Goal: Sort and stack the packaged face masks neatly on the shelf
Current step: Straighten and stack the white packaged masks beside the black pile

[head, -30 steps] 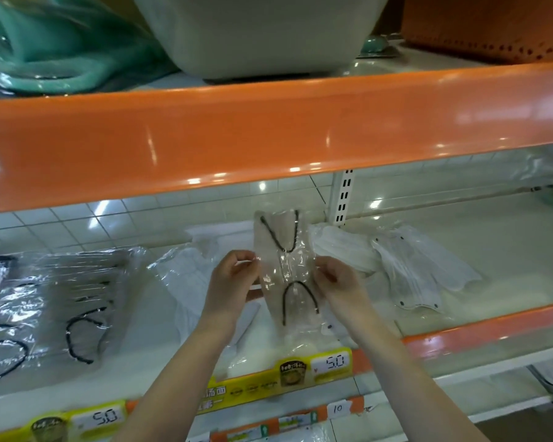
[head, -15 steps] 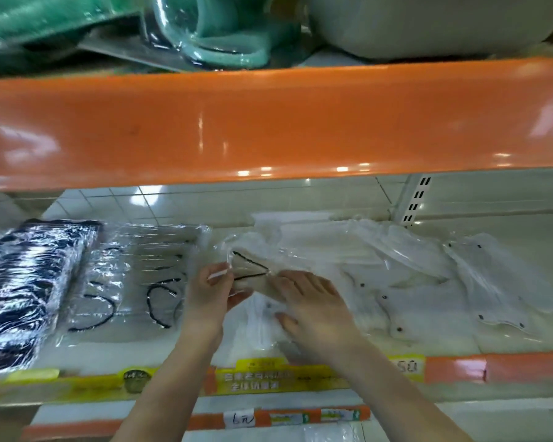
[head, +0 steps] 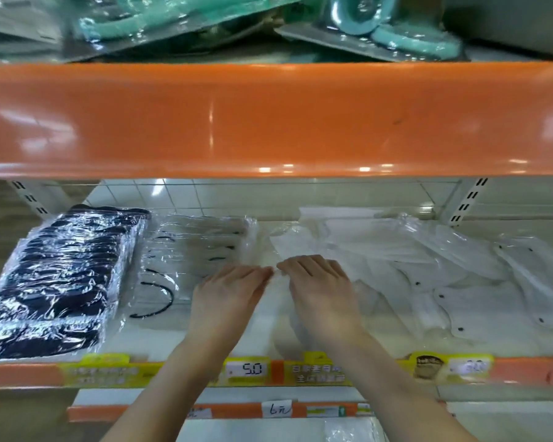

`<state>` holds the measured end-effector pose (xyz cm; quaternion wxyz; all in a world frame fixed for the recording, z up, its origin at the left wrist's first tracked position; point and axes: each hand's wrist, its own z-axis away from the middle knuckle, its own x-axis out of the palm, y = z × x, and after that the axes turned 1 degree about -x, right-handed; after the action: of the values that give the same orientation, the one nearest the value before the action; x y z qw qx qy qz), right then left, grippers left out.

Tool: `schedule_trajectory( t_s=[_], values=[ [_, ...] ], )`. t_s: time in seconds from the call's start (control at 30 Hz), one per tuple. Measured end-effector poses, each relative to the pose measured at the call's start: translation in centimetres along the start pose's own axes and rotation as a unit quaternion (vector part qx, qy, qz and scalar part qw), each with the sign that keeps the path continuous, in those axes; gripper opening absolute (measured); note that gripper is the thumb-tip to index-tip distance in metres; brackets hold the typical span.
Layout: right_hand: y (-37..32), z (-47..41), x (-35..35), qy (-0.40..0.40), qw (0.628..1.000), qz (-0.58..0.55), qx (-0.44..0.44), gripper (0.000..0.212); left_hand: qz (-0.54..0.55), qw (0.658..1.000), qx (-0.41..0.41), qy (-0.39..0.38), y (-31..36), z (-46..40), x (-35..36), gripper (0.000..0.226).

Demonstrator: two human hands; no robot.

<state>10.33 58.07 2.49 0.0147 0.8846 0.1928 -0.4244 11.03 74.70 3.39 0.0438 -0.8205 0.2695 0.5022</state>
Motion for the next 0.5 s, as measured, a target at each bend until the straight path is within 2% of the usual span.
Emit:
schedule_trajectory(
  t_s=[0.17, 0.37, 0.5],
  values=[
    [-4.1, -0.5, 2.3, 0.015, 0.999, -0.049, 0.014, 0.035, -0.029, 0.992, 0.057, 0.107, -5.2, 1.6, -2.2, 0.015],
    [-7.3, 0.8, 4.7, -0.044, 0.997, -0.059, -0.008, 0.044, -0.044, 0.989, 0.097, 0.106, -12.2, 5.6, -2.1, 0.018],
    [-9.0, 2.1, 5.6, -0.092, 0.992, -0.078, -0.022, 0.056, -0.036, 0.991, 0.107, 0.07, -14.5, 7.9, -1.8, 0.019]
  ],
)
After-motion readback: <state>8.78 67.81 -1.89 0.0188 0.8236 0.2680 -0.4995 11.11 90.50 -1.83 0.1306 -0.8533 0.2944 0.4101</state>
